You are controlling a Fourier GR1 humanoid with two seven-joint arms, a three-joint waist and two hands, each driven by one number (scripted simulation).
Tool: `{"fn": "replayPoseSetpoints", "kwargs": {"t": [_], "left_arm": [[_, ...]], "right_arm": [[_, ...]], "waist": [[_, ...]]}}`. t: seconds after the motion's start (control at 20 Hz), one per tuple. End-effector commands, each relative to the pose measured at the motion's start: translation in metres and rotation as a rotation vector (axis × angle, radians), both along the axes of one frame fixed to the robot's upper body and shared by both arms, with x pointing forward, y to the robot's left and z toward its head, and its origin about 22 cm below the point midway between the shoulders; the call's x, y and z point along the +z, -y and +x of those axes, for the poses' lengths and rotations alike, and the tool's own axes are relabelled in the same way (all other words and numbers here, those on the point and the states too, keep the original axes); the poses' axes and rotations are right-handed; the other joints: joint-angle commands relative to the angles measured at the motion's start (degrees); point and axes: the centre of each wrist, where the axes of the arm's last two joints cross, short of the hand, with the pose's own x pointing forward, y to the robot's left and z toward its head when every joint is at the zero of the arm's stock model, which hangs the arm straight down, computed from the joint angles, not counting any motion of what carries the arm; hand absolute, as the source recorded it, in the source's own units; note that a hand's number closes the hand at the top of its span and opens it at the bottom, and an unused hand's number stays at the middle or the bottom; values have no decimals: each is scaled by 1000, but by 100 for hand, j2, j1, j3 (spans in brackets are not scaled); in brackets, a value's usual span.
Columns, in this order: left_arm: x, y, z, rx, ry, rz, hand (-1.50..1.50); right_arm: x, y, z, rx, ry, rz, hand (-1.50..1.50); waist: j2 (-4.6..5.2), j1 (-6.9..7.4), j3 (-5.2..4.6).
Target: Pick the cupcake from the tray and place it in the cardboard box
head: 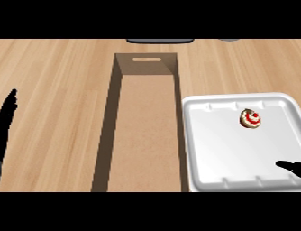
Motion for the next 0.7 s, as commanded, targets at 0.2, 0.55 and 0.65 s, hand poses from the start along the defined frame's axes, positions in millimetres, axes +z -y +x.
{"fn": "replayPoseSetpoints", "kwargs": {"t": [0.2, 0.55, 0.65], "left_arm": [[1, 7, 3, -14, -14, 0, 0], [5, -11, 7, -22, 7, 7, 0], [16, 3, 14, -39, -2, 14, 0]], "right_arm": [[61, 15, 24, 83, -255, -381, -150], [101, 5, 60, 179, -523, -550, -150], [86, -16, 73, 205, -561, -556, -150]], "waist": [[-18, 55, -13], [6, 112, -11], [3, 127, 0]]}}
